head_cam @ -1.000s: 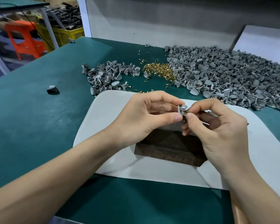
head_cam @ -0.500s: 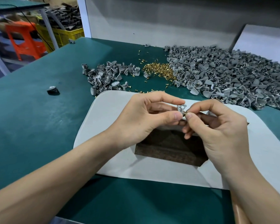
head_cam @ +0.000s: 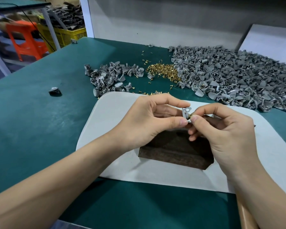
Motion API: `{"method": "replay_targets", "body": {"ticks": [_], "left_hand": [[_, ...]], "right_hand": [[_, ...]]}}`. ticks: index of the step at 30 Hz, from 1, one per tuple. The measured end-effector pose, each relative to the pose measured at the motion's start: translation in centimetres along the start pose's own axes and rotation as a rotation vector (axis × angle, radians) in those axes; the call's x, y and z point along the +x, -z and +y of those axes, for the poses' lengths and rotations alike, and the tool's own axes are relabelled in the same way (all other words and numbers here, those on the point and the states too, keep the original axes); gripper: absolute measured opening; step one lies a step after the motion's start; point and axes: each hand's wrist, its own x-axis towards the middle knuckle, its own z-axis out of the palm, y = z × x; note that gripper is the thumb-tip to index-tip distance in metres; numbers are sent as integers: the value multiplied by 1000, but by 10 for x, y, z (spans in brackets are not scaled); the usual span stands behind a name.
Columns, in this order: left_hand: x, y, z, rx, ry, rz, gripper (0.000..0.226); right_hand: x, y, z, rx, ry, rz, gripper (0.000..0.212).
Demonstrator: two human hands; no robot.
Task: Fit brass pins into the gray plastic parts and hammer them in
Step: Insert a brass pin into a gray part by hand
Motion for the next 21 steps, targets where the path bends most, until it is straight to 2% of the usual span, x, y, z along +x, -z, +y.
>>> {"method": "replay_targets", "body": {"ticks": [13, 18, 21], "left_hand": [[1, -2, -3, 63, -36, 15, 27], [1, -3, -4, 62, -48, 9, 27], [1, -3, -3, 65, -54, 3, 27]], "right_hand": [[0, 0, 3, -73, -13, -12, 19], [0, -1, 3, -75, -30, -10, 5], [0, 0, 4, -87, -20, -19, 12]]}}
